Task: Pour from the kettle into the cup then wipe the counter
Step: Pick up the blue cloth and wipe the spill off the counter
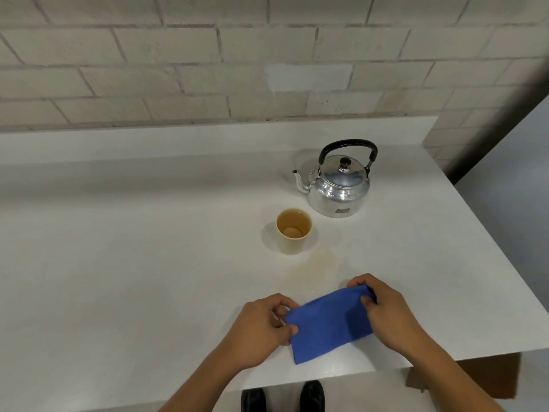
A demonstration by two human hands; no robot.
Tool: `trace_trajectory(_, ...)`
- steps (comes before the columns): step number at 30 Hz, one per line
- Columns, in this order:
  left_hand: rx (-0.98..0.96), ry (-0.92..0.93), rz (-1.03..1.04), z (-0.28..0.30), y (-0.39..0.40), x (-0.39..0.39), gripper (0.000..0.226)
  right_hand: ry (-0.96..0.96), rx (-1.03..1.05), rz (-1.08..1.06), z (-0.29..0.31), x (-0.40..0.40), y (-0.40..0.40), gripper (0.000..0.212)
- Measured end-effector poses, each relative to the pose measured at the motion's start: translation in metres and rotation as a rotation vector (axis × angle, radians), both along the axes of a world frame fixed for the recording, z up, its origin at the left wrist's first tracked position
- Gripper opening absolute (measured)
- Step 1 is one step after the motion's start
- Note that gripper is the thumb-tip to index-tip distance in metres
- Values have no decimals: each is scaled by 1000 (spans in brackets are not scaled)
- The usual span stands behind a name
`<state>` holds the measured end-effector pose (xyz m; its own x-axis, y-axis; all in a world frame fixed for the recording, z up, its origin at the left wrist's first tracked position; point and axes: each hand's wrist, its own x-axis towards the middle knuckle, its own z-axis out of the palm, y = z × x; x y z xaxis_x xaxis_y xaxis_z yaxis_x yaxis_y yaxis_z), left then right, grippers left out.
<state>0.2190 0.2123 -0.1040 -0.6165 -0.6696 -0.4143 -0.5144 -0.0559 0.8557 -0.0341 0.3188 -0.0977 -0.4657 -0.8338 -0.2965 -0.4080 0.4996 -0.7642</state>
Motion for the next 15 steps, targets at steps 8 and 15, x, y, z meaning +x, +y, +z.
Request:
trace_trajectory(8, -387, 16, 24, -10, -7, 9, 28, 137, 51, 74, -1, -26, -6, 42)
trace_trajectory(15, -896, -244, -165, -32, -32, 47, 58, 674, -15, 6, -2, 4, -13, 37)
